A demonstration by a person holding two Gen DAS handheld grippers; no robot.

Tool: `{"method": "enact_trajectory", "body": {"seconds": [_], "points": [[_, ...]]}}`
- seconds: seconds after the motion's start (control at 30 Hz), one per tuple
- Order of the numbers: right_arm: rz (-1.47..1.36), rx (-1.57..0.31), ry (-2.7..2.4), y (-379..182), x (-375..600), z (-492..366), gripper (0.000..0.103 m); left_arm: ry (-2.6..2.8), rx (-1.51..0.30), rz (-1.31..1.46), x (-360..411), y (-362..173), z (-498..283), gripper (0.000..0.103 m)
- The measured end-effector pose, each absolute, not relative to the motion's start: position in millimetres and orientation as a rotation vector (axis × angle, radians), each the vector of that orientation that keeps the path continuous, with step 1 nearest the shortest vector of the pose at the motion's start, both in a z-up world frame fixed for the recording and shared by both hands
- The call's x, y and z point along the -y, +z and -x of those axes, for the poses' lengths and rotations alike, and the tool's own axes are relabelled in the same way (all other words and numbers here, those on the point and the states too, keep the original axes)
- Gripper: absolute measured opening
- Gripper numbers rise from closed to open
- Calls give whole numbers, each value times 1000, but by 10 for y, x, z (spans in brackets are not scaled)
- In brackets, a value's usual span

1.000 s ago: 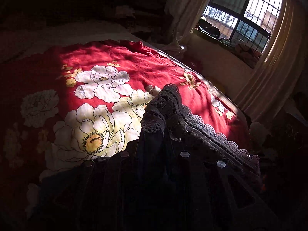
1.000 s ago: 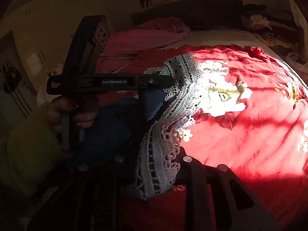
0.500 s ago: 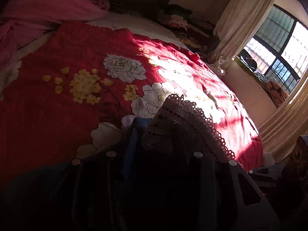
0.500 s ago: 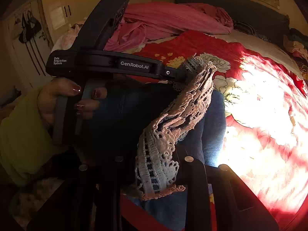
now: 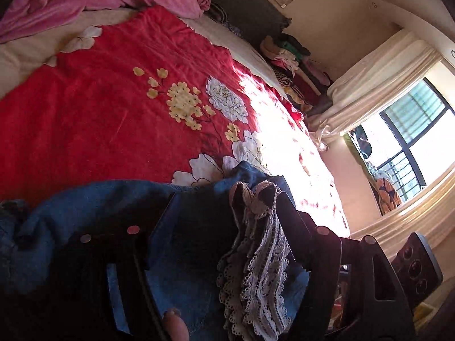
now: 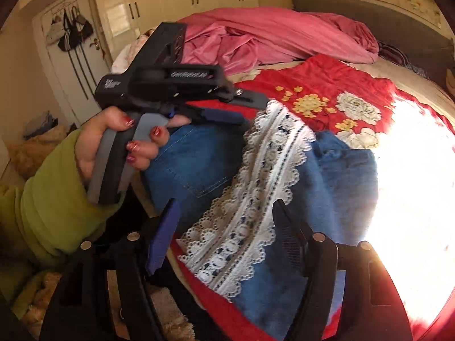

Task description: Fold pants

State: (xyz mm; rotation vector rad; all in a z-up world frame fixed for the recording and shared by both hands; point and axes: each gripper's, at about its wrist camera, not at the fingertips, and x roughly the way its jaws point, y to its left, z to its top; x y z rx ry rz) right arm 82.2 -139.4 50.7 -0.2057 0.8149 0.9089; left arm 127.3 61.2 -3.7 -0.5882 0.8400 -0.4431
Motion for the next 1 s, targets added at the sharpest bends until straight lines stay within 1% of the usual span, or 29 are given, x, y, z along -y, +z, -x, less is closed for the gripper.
{"method": "enact_trajectory", "body": {"seconds": [0.07, 0.23, 0.3, 0.33, 0.37, 0.4, 0.43, 0.47, 0.5, 0.53, 0.6, 0.7, 0.73, 0.8, 0.87, 0.9, 0.93, 1.0], "points": [[183, -807, 821, 587, 1591, -1056, 69, -479, -862, 593, -525, -62, -1288, 66], [248, -861, 703, 493, 1749, -1777, 69, -496, -906, 609, -419, -186, -1386, 66], [283, -869, 719, 420, 1734, -1923, 69, -496, -916, 593, -384, -208, -1419, 66], [302, -883, 711, 357, 1734, -2049, 69, -501, -917, 584, -360, -207, -1435, 57], [308, -900, 687, 301, 1717, -2172, 69, -507, -921, 575, -328, -206, -1453, 41], [299, -934, 688, 216, 1704, -2305, 69, -517, -928, 570, -299, -209, -1478, 33], [275, -977, 696, 129, 1678, -2408, 69, -529, -932, 569, -275, -210, -1507, 19], [240, -1011, 699, 51, 1703, -2475, 68, -535, -936, 559, -242, -199, -1521, 17], [202, -1048, 729, -24, 1710, -2521, 48, -531, -937, 539, -204, -179, -1534, 15], [168, -1067, 784, -58, 1710, -2522, 21, -528, -935, 516, -169, -148, -1551, 13], [145, -1019, 815, -6, 1758, -2452, 12, -539, -905, 485, -110, -26, -1570, 12], [99, -918, 749, 204, 1986, -2345, 11, -560, -826, 409, -49, 148, -1561, 12], [98, -898, 731, 228, 2042, -2340, 11, -542, -837, 388, -40, 122, -1598, 12], [115, -907, 706, 185, 2040, -2363, 11, -459, -946, 373, -34, -85, -1727, 14], [192, -900, 669, 97, 1947, -2361, 13, -401, -993, 389, -88, -286, -1793, 20], [243, -891, 645, 53, 1890, -2354, 21, -401, -990, 409, -131, -345, -1795, 20], [281, -884, 622, 20, 1853, -2352, 34, -404, -985, 432, -173, -373, -1780, 21], [295, -867, 586, 11, 1854, -2362, 43, -408, -968, 452, -231, -350, -1726, 25]]}}
